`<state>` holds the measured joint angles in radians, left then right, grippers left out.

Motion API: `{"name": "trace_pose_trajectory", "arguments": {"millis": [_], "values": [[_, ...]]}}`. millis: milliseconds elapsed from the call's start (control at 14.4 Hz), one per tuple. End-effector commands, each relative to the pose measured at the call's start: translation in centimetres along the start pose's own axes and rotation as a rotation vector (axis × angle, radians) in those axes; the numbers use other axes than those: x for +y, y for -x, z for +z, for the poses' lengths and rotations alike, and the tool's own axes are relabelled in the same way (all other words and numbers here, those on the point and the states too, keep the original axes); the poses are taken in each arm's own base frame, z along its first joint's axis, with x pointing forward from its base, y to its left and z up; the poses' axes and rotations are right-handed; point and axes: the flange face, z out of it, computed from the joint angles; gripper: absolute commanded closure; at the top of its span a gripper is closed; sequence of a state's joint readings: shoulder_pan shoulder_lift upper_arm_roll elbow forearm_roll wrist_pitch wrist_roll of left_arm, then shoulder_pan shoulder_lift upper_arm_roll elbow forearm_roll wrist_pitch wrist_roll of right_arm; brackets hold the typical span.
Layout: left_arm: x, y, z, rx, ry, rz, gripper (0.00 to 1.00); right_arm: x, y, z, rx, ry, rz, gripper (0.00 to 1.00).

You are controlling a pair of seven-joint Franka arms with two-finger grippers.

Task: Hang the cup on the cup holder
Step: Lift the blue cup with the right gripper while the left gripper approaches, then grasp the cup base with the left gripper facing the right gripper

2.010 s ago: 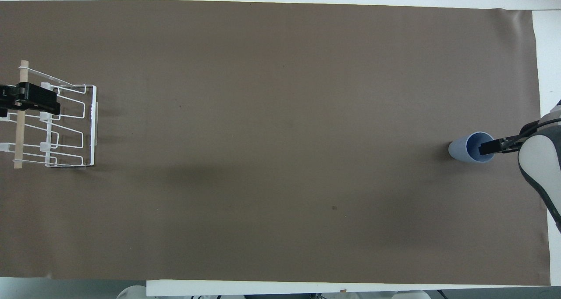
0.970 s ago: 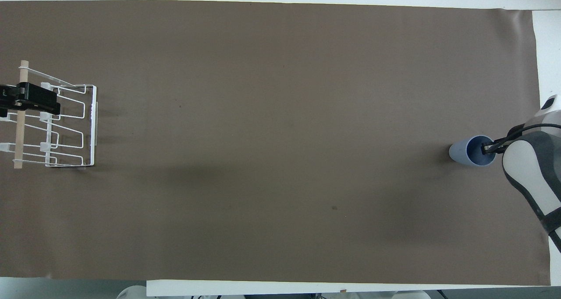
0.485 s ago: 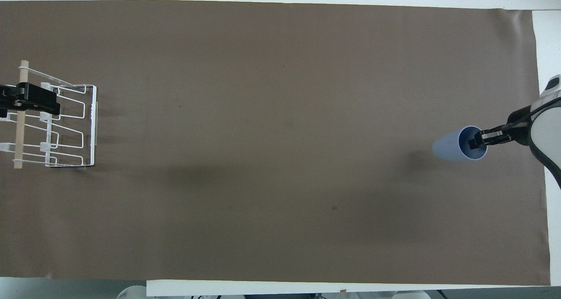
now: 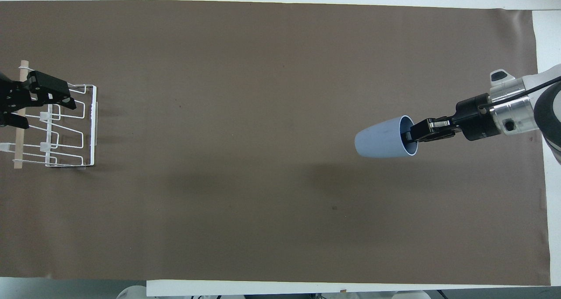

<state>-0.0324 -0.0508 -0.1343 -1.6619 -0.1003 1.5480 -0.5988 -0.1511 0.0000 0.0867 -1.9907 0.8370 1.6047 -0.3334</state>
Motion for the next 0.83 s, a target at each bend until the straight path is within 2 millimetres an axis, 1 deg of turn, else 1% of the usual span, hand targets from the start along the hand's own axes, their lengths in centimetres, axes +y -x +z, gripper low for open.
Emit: {"name": "trace_pose_trajectory", "arguments": {"millis": [0,69,139,277,347,416,554,624,693,762], "values": [[4.1,4.0,0.4,-0.015,0.025,-0.286,0.00,-3.1,0.6,3.1,-0.015,-0.140,0.019,1.00],[5.9,5.4,0.5,-0.024,0.048,-0.359,0.00,-5.0,0.6,4.6,-0.023,-0.200,0.047,1.00],[7.8,6.9,0.4,-0.031,0.076,-0.444,0.00,-5.8,0.9,5.8,-0.028,-0.258,0.102,1.00],[10.7,8.9,0.4,-0.041,0.154,-0.599,0.00,-5.8,1.3,6.7,-0.003,-0.331,0.167,1.00],[11.8,9.5,0.1,-0.065,0.204,-0.676,0.00,-6.5,1.4,7.8,0.008,-0.346,0.172,1.00],[13.0,10.2,-0.3,-0.091,0.251,-0.712,0.00,-7.3,1.2,8.6,0.024,-0.357,0.189,1.00],[16.0,13.4,-0.8,-0.127,0.305,-0.732,0.00,-9.4,1.1,11.3,0.028,-0.331,0.202,1.00],[17.2,14.9,-1.3,-0.149,0.317,-0.802,0.00,-10.2,1.1,12.1,0.037,-0.340,0.204,0.99],[18.2,16.7,-1.2,-0.172,0.309,-0.878,0.00,-10.9,1.2,13.0,0.040,-0.345,0.214,0.99],[18.9,17.9,-1.2,-0.187,0.301,-0.916,0.00,-11.4,1.1,13.6,0.049,-0.339,0.227,0.99]]}}
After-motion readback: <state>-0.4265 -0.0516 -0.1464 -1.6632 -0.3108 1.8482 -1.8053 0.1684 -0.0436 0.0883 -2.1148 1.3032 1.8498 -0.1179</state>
